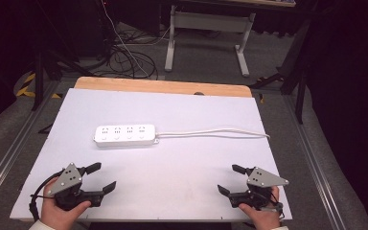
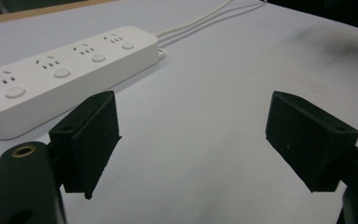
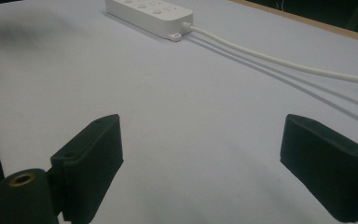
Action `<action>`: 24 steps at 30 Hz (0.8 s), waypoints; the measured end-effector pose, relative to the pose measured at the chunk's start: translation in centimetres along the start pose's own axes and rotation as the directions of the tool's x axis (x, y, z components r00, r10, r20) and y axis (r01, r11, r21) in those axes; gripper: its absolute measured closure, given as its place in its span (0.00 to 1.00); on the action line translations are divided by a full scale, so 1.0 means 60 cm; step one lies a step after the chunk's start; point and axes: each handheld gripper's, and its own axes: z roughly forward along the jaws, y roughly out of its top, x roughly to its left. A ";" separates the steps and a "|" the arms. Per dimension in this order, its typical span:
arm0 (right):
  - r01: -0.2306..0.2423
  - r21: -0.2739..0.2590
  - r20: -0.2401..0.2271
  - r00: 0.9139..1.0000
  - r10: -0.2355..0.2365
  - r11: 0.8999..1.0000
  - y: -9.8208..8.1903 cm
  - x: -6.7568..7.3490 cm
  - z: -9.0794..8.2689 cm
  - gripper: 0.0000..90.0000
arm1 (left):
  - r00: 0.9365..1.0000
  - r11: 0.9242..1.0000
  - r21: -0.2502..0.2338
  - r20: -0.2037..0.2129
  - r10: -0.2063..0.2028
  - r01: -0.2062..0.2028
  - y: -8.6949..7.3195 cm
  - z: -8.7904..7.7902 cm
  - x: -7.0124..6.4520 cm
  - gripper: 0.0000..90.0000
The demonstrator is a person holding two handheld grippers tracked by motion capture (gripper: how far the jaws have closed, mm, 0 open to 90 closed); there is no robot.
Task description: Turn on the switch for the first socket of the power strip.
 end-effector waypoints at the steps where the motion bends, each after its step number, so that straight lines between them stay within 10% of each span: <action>1: 0.001 -0.002 0.004 1.000 -0.001 1.000 0.000 0.000 0.000 0.15 | 1.000 1.000 0.002 -0.010 0.006 -0.006 0.000 0.000 -0.001 0.20; 24: 0.021 0.014 0.009 1.000 -0.022 1.000 0.000 0.005 0.003 0.17 | 1.000 0.999 0.033 -0.006 -0.005 0.005 0.020 -0.012 -0.003 0.26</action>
